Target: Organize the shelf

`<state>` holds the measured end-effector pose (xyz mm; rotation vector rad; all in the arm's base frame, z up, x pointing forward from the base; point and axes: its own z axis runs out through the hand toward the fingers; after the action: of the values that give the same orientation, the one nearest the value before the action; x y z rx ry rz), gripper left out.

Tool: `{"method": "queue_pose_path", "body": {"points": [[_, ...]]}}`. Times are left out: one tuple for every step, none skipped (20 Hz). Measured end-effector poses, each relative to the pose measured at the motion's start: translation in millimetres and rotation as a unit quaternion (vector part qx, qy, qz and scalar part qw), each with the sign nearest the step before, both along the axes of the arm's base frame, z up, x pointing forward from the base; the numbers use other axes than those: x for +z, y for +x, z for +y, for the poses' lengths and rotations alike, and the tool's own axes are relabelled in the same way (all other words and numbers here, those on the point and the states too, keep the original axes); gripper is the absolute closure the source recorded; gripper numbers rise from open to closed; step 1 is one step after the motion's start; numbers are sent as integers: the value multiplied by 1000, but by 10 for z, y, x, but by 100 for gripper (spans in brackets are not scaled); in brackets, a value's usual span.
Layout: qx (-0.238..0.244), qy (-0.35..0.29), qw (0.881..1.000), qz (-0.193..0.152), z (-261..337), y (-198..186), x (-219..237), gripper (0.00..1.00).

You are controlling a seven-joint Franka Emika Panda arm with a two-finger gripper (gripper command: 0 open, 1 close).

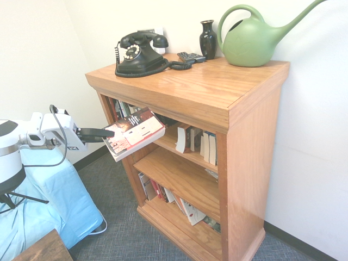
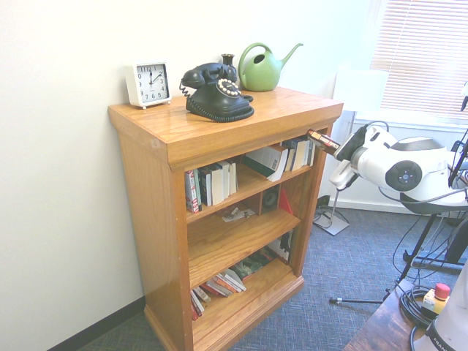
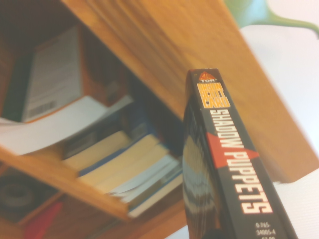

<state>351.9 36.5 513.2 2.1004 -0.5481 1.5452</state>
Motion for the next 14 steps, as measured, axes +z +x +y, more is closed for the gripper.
{"method": "queue_pose_path", "body": {"points": [[2, -2, 1000, 5, 23, -5, -46, 100], [3, 4, 1000, 5, 33, -6, -47, 100], [10, 20, 1000, 8, 66, -7, -56, 100], [24, 44, 999, 12, 113, -2, -78, 100], [38, 67, 997, 16, 158, 8, -110, 100], [51, 91, 994, 21, 203, 23, -154, 100], [62, 112, 991, 26, 241, 41, -205, 100], [70, 129, 989, 29, 276, 60, -257, 100], [78, 145, 986, 33, 305, 80, -311, 100], [85, 161, 983, 36, 330, 102, -361, 100], [91, 178, 979, 38, 352, 130, -400, 100], [98, 195, 975, 38, 368, 159, -433, 100], [104, 211, 971, 38, 374, 197, -455, 100], [110, 227, 967, 37, 371, 241, -467, 100]]}}
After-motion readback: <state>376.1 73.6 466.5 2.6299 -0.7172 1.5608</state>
